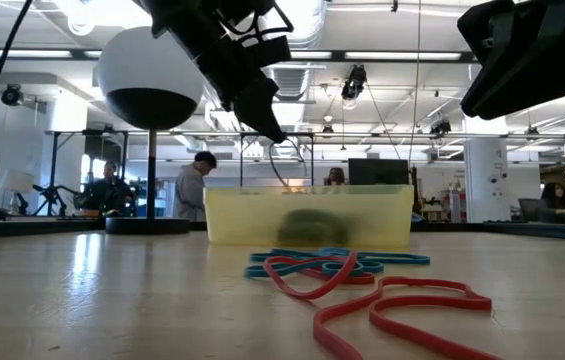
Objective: Pick and place rubber bands into bin
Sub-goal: Put the blue rubber band into the yellow bin, then put the red rubber band into the yellow bin
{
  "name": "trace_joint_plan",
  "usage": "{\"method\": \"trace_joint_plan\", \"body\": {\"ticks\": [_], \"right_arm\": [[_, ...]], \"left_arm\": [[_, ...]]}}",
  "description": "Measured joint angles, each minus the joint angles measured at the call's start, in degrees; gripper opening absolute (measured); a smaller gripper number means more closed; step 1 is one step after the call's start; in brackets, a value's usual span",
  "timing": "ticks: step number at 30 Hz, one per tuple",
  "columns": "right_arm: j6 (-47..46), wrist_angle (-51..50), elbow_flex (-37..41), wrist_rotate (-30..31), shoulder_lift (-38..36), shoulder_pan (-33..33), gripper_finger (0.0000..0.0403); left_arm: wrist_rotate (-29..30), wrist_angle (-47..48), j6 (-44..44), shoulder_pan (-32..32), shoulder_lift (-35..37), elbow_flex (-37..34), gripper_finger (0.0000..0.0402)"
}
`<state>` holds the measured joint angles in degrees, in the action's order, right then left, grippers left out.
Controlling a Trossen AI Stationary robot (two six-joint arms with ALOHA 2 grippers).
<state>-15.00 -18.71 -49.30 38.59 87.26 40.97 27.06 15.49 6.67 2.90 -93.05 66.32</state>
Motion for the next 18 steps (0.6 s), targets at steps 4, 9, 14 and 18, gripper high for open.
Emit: {"method": "trace_joint_plan", "body": {"ticks": [4,9,14,18], "right_arm": [[0.0,0.0,0.0,0.0,0.0,0.0,0.0057],[0.0,0.0,0.0,0.0,0.0,0.0,0.0057],[0.0,0.1,0.0,0.0,0.0,0.0,0.0057],[0.0,0.1,0.0,0.0,0.0,0.0,0.0057]], "left_arm": [[-2.2,0.0,0.2,0.1,-0.3,0.0,0.0000],[-3.0,-0.1,1.4,0.2,-0.3,0.2,0.0013],[-2.5,-0.2,1.3,0.7,-0.3,0.3,0.0071],[-2.1,-0.2,1.3,0.9,-0.3,0.3,0.0114]]}}
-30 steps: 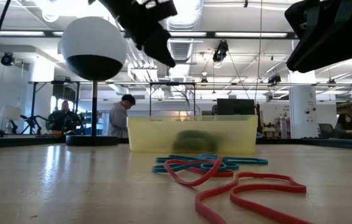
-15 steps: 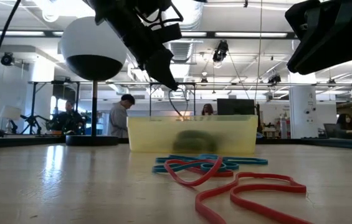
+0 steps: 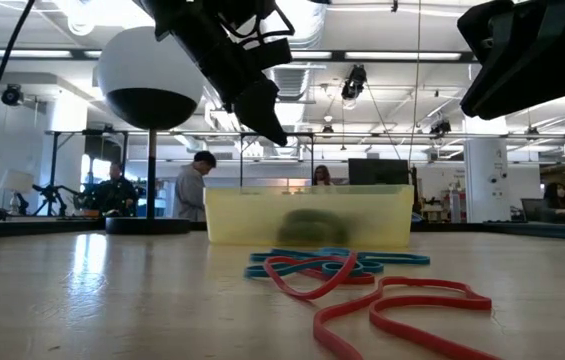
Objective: Pick and place rubber bands into bin
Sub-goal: Put the red rubber band into the yellow bin
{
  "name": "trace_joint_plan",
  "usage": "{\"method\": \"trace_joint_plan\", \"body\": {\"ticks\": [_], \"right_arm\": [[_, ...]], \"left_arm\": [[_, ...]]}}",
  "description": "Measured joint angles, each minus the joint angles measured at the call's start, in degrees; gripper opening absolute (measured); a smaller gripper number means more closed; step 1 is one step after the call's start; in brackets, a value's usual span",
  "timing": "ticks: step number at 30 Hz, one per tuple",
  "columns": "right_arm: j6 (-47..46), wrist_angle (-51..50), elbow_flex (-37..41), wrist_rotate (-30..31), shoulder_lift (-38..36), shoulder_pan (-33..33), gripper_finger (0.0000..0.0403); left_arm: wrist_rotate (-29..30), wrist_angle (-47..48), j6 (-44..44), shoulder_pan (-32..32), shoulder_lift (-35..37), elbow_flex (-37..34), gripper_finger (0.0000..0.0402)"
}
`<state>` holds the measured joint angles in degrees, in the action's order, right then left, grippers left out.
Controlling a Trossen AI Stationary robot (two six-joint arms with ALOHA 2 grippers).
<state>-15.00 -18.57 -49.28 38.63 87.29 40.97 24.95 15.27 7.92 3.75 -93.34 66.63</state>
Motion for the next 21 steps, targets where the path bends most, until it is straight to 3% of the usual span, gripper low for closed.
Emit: {"method": "trace_joint_plan", "body": {"ticks": [6,13,17,21], "right_arm": [[0.3,0.5,0.0,0.0,0.0,0.0,0.0057],[5.7,5.0,0.0,0.1,0.0,-0.5,0.0057],[9.0,7.8,0.0,0.0,0.0,-1.6,0.0057],[12.2,11.6,0.0,-8.6,0.0,-4.1,0.0057]], "left_arm": [[0.0,0.4,0.2,-0.8,0.6,0.9,0.0140],[-1.0,0.8,3.2,-4.7,6.7,1.5,0.0141],[-5.4,3.4,2.0,-7.6,9.9,0.5,0.0141],[-11.5,7.5,-1.7,-11.8,10.3,-0.8,0.0141]]}}
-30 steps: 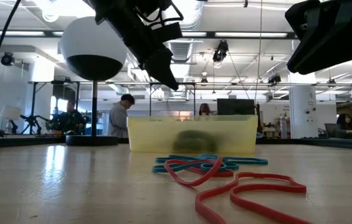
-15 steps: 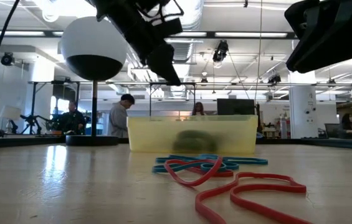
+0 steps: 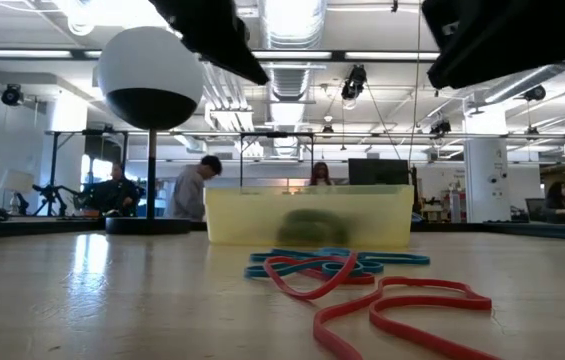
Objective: Pick and place rubber bands into bin
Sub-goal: Put the red rubber band into the yellow bin
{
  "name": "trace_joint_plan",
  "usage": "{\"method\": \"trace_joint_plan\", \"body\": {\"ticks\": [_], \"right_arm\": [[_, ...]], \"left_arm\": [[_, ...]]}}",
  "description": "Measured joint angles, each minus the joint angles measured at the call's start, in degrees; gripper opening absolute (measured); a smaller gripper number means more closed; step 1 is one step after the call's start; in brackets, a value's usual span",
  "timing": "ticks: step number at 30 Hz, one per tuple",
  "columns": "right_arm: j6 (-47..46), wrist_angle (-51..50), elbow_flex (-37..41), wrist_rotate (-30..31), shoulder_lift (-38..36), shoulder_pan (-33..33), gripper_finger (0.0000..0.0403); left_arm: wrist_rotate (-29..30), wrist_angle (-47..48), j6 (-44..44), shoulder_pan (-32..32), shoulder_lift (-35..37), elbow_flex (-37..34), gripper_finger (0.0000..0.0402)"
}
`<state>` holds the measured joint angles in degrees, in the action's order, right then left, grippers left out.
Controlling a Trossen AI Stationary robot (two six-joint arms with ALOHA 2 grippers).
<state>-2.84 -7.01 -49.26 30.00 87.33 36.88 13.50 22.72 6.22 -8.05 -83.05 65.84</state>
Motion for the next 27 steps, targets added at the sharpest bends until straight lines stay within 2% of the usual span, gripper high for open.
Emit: {"method": "trace_joint_plan", "body": {"ticks": [3,11,16,19,24,27], "right_arm": [[2.3,3.2,0.0,-8.1,0.0,-2.4,0.0057],[4.3,5.6,0.0,-11.3,0.4,-6.7,0.0057],[4.4,8.4,-0.1,-18.7,2.7,-8.4,0.0057],[5.7,10.1,0.1,-22.7,4.8,-8.5,0.0057],[6.3,12.0,-1.0,-24.1,8.8,-8.4,0.0057],[4.6,10.8,-0.8,-24.0,9.7,-8.5,0.0057]], "left_arm": [[-0.1,-0.3,-1.8,-4.2,-1.3,-1.2,0.0141],[0.2,-9.4,-9.6,-13.4,-6.2,-6.6,0.0141],[1.9,-15.5,-13.9,-18.2,-8.8,-9.5,0.0141],[3.4,-23.0,-14.6,-20.7,-9.8,-11.2,0.0141],[4.1,-30.2,-13.2,-23.4,-12.5,-13.1,0.0141],[4.1,-34.1,-12.3,-24.0,-16.4,-11.8,0.0141]]}}
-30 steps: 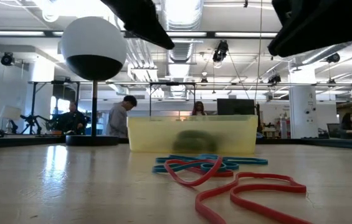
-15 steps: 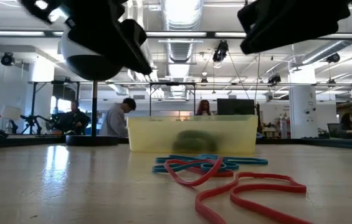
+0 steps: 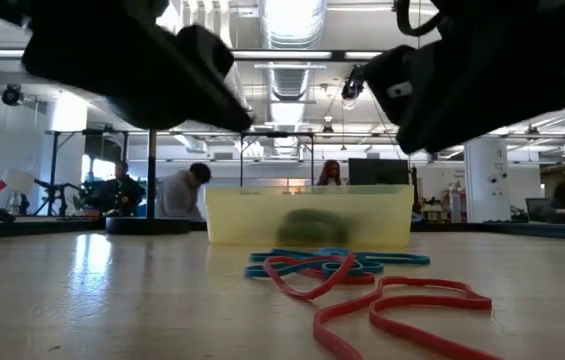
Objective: Pick and place rubber bands into bin
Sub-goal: Put the red rubber band into the yellow bin
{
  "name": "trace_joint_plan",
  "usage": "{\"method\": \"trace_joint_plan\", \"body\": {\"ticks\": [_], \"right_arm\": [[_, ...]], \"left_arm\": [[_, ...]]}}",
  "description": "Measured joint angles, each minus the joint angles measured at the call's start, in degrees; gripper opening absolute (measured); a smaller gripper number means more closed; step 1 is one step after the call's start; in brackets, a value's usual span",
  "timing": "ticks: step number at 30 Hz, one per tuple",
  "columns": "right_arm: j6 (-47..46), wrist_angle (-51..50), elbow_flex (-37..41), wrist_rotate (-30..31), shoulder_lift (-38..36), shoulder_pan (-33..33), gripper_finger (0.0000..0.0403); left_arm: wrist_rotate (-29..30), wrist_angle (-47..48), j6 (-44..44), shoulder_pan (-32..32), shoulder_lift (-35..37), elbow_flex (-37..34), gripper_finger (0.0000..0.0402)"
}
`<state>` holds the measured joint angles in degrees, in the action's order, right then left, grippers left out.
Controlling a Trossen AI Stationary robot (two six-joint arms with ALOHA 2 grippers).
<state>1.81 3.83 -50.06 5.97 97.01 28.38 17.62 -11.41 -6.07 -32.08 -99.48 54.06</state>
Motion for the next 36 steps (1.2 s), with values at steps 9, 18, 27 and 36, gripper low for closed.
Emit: {"method": "trace_joint_plan", "body": {"ticks": [9,18,27,36], "right_arm": [[-3.1,-1.3,0.4,1.6,-0.4,0.1,0.0057],[-3.6,-4.0,0.7,3.0,-1.8,0.1,0.0057],[-6.7,-13.5,0.8,5.7,-2.1,0.1,0.0057],[-9.3,-17.0,0.8,8.4,-3.8,0.1,0.0057]], "left_arm": [[-2.7,-0.1,0.4,0.0,-9.9,5.8,0.0141],[-6.7,-4.0,-4.5,2.1,-14.6,8.1,0.0141],[-7.1,-4.9,-7.2,3.3,-16.3,9.2,0.0141],[-11.2,-7.1,-10.1,4.7,-19.4,10.4,0.0141]]}}
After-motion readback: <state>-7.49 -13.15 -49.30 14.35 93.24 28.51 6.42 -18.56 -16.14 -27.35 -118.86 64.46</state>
